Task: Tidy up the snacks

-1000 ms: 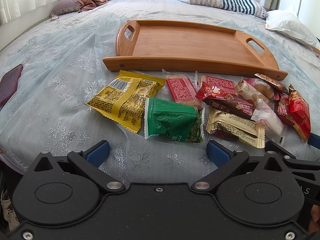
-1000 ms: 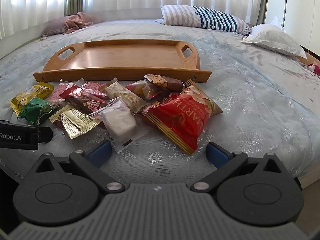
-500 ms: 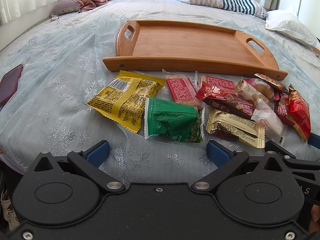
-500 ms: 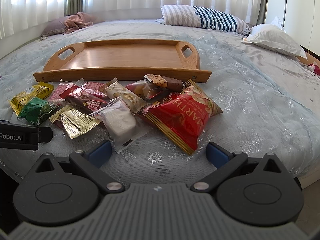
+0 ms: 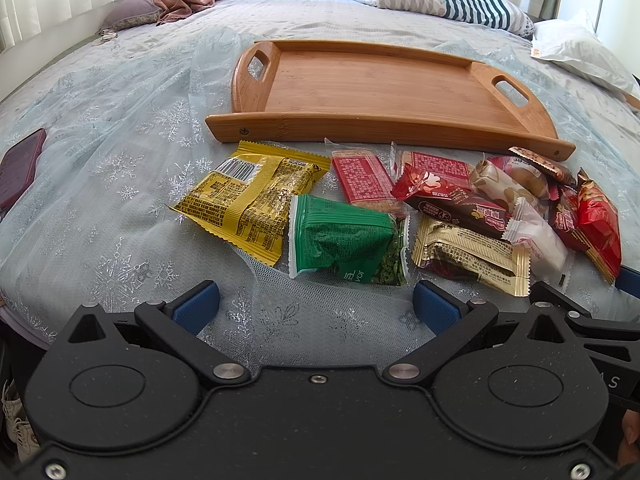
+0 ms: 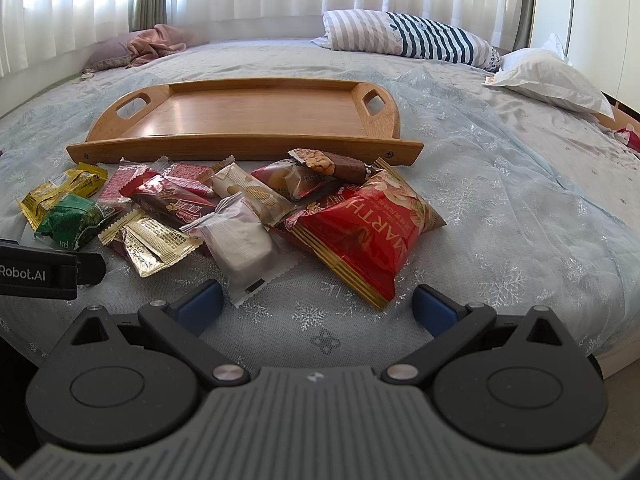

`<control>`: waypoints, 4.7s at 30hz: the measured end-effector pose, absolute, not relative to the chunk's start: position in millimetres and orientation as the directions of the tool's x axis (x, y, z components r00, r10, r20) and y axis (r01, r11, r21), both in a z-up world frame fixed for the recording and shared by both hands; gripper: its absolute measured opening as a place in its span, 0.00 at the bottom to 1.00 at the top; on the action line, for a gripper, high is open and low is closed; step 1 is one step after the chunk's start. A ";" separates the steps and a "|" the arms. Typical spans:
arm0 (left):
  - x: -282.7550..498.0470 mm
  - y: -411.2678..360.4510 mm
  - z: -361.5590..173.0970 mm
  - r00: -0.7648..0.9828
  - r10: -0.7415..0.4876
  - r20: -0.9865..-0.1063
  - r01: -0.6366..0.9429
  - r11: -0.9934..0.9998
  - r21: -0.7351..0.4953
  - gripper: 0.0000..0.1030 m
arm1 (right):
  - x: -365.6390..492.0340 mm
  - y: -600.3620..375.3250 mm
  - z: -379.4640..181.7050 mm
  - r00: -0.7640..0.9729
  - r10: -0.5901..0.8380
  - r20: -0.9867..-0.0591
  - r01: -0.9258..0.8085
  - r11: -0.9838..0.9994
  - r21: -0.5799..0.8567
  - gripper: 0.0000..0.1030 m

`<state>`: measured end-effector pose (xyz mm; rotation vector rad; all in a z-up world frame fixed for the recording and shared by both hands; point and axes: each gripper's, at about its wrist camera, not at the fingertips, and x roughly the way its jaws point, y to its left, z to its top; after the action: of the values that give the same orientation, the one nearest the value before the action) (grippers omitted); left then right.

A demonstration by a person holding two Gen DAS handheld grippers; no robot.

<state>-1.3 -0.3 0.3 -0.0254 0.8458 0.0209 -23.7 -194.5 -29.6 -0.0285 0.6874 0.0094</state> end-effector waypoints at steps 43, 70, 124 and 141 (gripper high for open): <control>-0.9 5.2 -0.5 0.663 -0.027 -0.748 -0.006 0.999 -0.041 1.00 | -26.1 -204.6 -27.8 0.782 0.064 -0.620 -0.093 0.996 -0.014 1.00; -20.2 -8.8 27.1 0.837 -0.027 -0.546 0.047 0.999 0.022 0.89 | -13.2 -239.8 -1.3 0.851 -0.041 -0.524 0.161 0.970 0.185 0.77; 68.9 10.5 82.3 0.782 -0.265 -0.565 0.178 0.962 -0.206 0.30 | 32.2 -258.6 22.8 0.904 0.029 -0.427 0.092 0.961 0.260 0.48; 205.3 -17.4 96.7 0.692 -0.394 -0.605 0.229 0.914 -0.334 0.30 | 165.5 -262.6 44.8 0.836 0.222 -0.501 -0.100 0.961 0.259 0.48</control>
<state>205.3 -17.4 96.7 -0.2404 0.7284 -0.3523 165.5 -262.6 44.8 0.2270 0.5556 0.1724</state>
